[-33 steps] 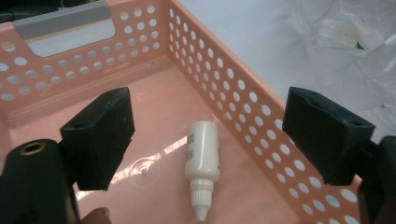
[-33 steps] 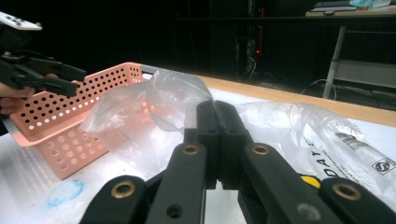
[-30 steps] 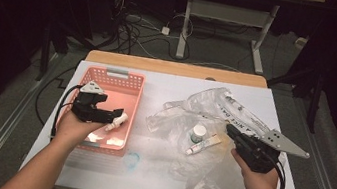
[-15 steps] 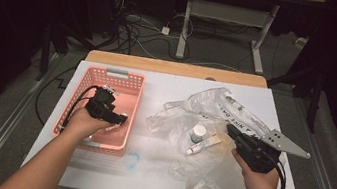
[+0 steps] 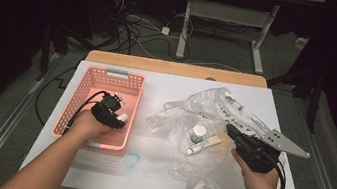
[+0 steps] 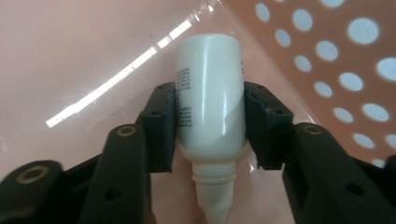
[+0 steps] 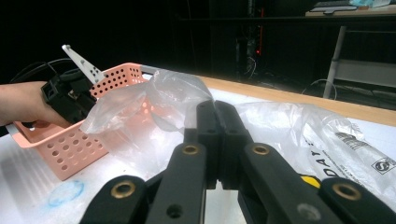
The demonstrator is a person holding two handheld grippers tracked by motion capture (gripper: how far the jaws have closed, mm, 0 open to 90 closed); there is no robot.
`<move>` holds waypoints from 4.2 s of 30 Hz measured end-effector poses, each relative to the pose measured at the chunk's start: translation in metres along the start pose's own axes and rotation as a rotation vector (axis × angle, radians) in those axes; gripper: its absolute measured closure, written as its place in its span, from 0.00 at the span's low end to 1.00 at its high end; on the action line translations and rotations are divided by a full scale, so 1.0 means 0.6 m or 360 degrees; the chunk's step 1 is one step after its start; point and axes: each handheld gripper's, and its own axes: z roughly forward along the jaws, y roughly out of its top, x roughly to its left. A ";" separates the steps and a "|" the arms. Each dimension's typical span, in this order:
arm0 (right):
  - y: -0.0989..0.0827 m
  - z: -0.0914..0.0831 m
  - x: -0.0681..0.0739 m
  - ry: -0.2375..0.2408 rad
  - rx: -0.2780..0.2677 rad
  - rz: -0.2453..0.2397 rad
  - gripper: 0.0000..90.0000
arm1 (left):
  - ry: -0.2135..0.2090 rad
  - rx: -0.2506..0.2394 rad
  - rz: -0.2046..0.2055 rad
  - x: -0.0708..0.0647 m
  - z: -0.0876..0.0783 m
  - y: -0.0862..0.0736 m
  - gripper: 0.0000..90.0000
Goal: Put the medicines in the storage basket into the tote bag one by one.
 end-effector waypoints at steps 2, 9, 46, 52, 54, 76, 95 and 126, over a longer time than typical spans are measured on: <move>0.000 0.000 0.000 0.0002 -0.0001 -0.0003 1.00 | -0.0007 -0.0001 -0.0009 0.001 0.000 0.000 0.64; 0.001 -0.001 0.000 0.0001 -0.0005 0.0003 1.00 | 0.0032 -0.0127 -0.0023 -0.001 -0.021 -0.003 0.64; 0.003 -0.001 0.003 0.0003 -0.0007 -0.0014 1.00 | -0.0196 -0.0843 0.0210 -0.162 -0.116 -0.044 0.64; 0.004 -0.002 0.004 0.0007 -0.0011 -0.0015 1.00 | -0.0256 -0.0831 0.0299 -0.206 -0.101 -0.030 0.64; 0.003 -0.002 0.003 0.0006 -0.0010 -0.0013 1.00 | -0.0280 -0.0824 0.0322 -0.219 -0.095 -0.025 0.64; 0.004 -0.004 0.001 0.0008 -0.0018 -0.0008 1.00 | -0.0436 -0.0815 0.0461 -0.326 0.007 0.078 0.64; 0.002 -0.008 -0.013 -0.0016 -0.0028 0.0024 1.00 | -0.0400 -0.0743 0.0453 -0.385 0.121 0.164 0.64; 0.002 -0.011 -0.016 -0.0030 -0.0034 0.0029 1.00 | -0.0371 -0.0821 0.0446 -0.353 0.069 0.091 0.50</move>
